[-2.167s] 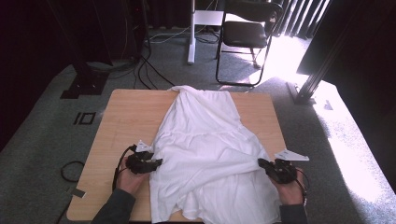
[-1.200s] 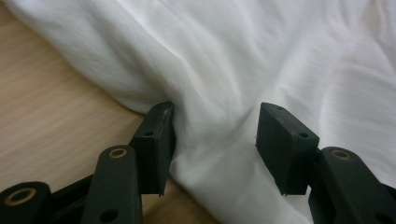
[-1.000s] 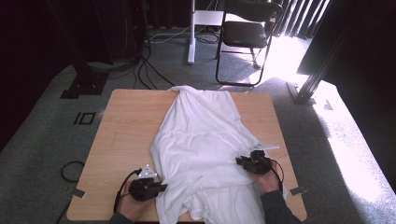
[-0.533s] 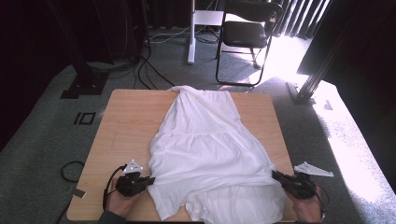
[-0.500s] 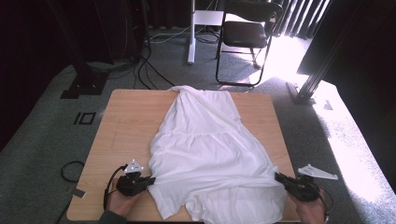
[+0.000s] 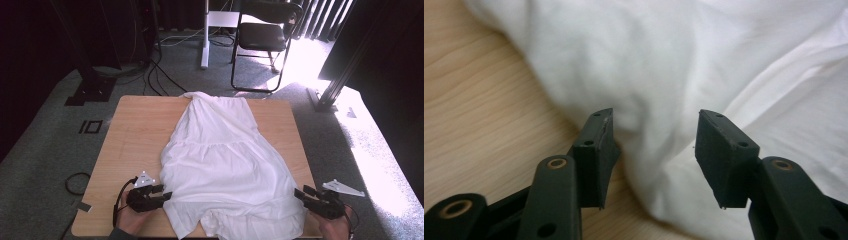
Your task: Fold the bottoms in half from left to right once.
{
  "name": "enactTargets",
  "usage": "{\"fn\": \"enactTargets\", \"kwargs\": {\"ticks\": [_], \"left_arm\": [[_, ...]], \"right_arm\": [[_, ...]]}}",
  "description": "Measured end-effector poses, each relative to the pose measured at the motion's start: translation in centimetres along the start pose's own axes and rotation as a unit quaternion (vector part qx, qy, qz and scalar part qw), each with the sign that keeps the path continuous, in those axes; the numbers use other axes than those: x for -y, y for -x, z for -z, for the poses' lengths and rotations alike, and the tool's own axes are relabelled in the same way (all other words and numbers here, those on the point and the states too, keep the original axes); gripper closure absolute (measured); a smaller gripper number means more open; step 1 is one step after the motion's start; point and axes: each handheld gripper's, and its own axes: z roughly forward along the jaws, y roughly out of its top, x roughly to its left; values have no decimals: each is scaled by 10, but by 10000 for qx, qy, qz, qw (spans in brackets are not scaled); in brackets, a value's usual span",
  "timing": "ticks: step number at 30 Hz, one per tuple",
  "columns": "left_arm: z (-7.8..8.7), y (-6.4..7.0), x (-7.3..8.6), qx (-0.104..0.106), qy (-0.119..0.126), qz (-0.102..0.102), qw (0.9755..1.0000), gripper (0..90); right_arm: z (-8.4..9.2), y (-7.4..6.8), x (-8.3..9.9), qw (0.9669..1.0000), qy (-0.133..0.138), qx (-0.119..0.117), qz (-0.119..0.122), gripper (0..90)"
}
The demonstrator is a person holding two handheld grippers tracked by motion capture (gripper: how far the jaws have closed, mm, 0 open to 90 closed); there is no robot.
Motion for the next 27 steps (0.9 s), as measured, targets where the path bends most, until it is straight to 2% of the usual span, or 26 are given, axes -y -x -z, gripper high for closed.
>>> {"fn": "enactTargets", "kwargs": {"ticks": [2,4,7,10,12,15,19,20,21,23,27], "left_arm": [[-7,6,-1,100,-72,-86,9999,503],[-17,14,-1,161,-231,-313,9991,517],[-31,19,-2,108,-414,-493,9979,552],[-35,15,-7,34,-418,-514,9978,615],[-39,12,-11,-155,-398,-637,9971,659],[-44,3,-19,-307,-394,-685,9964,670],[-55,-11,-33,-693,-416,-829,9933,671],[-59,-19,-39,-771,-425,-812,9928,671],[-59,-19,-39,-771,-425,-812,9928,670],[-64,-29,-47,-893,-422,-761,9922,669],[-72,-50,-62,-1137,-438,-592,9908,647]], "right_arm": [[-16,-6,-1,9996,-215,-22,182,497],[-34,-9,3,9983,-484,-71,310,497],[-56,-13,11,9952,-847,107,468,500],[-67,-19,11,9948,-807,149,602,498],[-72,-23,8,9929,-831,295,801,500],[-83,-29,3,9906,-824,427,1009,501],[-100,-32,-8,9897,-757,397,1148,503],[-104,-32,-11,9897,-758,395,1149,504],[-104,-32,-11,9897,-758,395,1149,504],[-114,-32,-20,9895,-749,382,1173,506],[-129,-27,-31,9905,-662,406,1131,511]]}}
